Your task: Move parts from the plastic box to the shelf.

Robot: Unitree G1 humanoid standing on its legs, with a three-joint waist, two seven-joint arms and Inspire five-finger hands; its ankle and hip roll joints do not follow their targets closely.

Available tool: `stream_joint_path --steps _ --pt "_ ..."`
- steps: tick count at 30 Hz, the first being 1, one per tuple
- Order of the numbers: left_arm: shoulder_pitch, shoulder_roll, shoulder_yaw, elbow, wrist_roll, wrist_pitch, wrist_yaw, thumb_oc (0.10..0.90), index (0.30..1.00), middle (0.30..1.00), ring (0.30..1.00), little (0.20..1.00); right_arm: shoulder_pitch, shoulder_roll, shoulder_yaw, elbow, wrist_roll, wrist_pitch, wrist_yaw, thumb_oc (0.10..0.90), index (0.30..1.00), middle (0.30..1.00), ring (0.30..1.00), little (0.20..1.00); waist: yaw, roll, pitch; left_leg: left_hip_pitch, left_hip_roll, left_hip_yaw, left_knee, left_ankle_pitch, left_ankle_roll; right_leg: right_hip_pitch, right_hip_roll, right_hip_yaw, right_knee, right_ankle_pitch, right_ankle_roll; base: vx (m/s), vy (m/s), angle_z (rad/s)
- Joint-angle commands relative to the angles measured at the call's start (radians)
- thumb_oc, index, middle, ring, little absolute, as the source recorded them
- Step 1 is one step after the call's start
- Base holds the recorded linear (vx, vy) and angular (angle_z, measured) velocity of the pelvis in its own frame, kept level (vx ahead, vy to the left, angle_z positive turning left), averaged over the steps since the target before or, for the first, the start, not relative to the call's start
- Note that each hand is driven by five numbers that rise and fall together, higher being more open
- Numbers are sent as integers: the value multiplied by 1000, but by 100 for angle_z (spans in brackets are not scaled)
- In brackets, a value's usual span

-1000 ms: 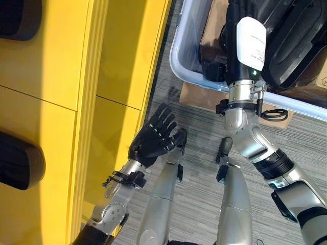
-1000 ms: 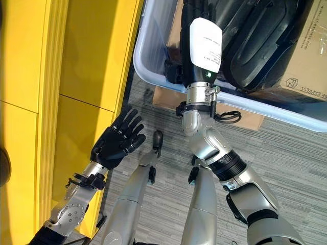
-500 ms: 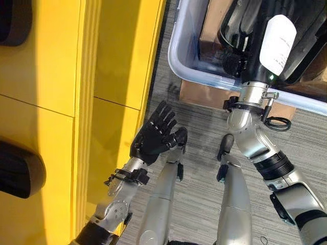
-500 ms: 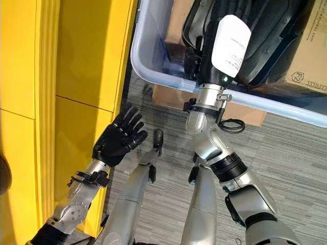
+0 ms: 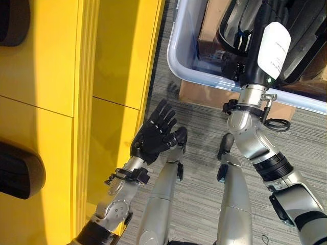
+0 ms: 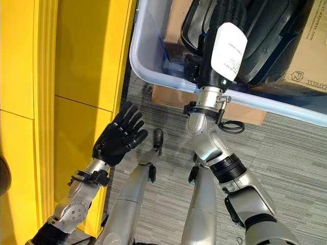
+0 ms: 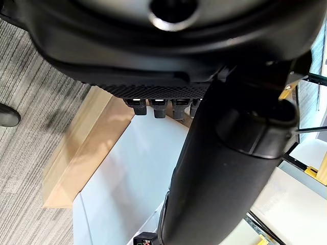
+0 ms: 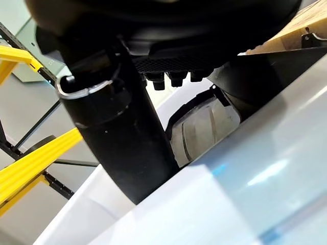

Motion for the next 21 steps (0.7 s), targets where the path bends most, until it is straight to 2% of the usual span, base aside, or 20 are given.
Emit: stream_joint_path --steps 1,4,8,10,16,18,21 --pt "22 -10 -3 -154 21 -48 -19 900 1000 1000 1000 1000 -107 -40 56 -32 -92 -20 40 900 1000 1000 1000 1000 -7 49 -13 -59 26 -59 171 -197 -18 42 -64 84 -159 71 40 0 0 0" --pt "19 -5 -2 -150 17 -43 -20 900 1000 1000 1000 1000 -130 -40 85 -3 -114 17 74 900 1000 1000 1000 1000 0 46 -13 -62 28 -62 172 -196 -17 42 -63 80 -155 67 39 0 0 0" --pt "13 3 -4 -150 15 -36 -20 900 1000 1000 1000 1000 -161 -40 104 44 -86 12 61 900 1000 1000 1000 1000 9 45 -13 -72 30 -69 180 -196 -17 36 -64 75 -148 64 37 0 0 0" --pt "6 4 -6 -146 13 -35 -20 900 1000 1000 1000 1000 -174 -34 107 68 -95 42 69 900 1000 1000 1000 1000 14 47 -13 -74 27 -72 182 -197 -17 36 -66 72 -144 63 37 0 0 0" --pt "-8 10 -17 -146 21 -27 -14 900 1000 1000 1000 1000 -208 -44 127 162 -102 76 87 900 1000 1000 1000 1000 26 50 -13 -98 21 -83 206 -207 -13 23 -69 66 -128 57 35 8 -24 1" --pt "-11 12 -22 -143 21 -25 -18 900 1000 1000 1000 1000 -225 -37 138 210 -20 91 56 900 1000 1000 1000 1000 30 52 -13 -107 22 -83 214 -209 -12 16 -68 63 -121 54 35 8 -24 4" --pt "-12 15 -23 -142 22 -23 -19 900 1000 1000 1000 1000 -238 -31 133 290 4 99 61 900 1000 1000 1000 1000 38 57 -13 -113 21 -85 221 -213 -13 12 -68 58 -110 46 32 13 -15 4"
